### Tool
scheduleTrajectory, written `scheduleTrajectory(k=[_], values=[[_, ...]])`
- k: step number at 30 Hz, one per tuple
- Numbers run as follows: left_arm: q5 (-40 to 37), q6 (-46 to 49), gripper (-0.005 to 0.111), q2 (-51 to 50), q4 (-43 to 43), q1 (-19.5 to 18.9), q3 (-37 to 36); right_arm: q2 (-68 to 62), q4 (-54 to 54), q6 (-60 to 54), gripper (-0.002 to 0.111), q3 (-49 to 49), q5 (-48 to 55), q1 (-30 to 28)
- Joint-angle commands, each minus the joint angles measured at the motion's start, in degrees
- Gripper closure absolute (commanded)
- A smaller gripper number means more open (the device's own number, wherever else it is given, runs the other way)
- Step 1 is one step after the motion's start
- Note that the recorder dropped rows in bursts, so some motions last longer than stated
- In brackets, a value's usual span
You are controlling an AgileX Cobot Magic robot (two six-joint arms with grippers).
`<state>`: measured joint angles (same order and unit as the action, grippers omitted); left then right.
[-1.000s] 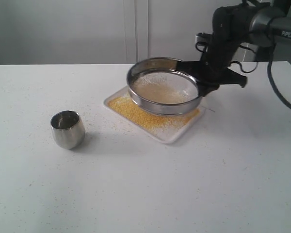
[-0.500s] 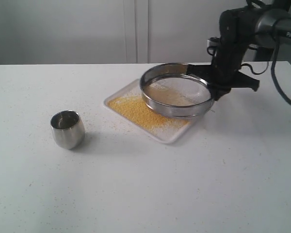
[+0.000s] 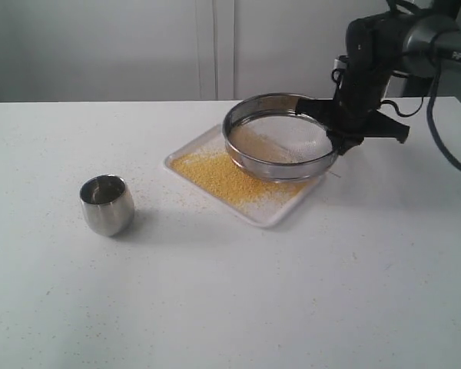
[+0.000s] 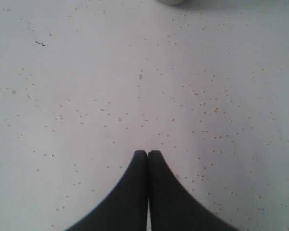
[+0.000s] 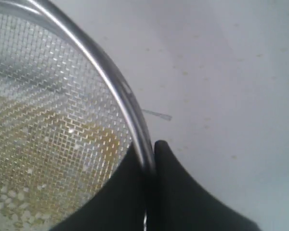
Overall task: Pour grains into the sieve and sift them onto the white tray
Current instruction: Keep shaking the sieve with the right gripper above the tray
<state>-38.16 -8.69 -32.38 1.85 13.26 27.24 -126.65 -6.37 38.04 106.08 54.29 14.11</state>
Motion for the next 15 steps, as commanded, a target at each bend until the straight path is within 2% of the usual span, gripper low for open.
scheduleTrajectory(k=[1,4,6,8,9,11,13,15], values=[[-0.47,-0.1,0.107,0.33,0.25,0.22,-0.44,0.95,-1.06,-0.35,0.108,0.42,-5.37,4.74],[-0.47,-0.1,0.107,0.33,0.25,0.22,-0.44,0.76,-6.5,3.62,0.108,0.42,0.12,1.92],[-0.47,-0.1,0.107,0.33,0.25,0.22,-0.44,0.76,-3.83,3.71,0.108,0.42,3.24,0.08],[-0.47,-0.1,0.107,0.33,0.25,0.22,-0.44,0.76,2.09,1.96,0.108,0.42,0.86,1.65],[-0.47,-0.1,0.107,0.33,0.25,0.22,-0.44,0.87,5.17,-0.56,0.108,0.42,-3.47,4.11],[-0.47,-0.1,0.107,0.33,0.25,0.22,-0.44,0.87,3.2,-0.34,0.108,0.64,-5.74,4.94],[-0.47,-0.1,0.107,0.33,0.25,0.22,-0.44,0.6,0.67,2.75,0.108,0.64,-1.29,1.31],[-0.47,-0.1,0.107,0.33,0.25,0.22,-0.44,0.22,4.41,3.56,0.108,0.42,1.02,-0.14]])
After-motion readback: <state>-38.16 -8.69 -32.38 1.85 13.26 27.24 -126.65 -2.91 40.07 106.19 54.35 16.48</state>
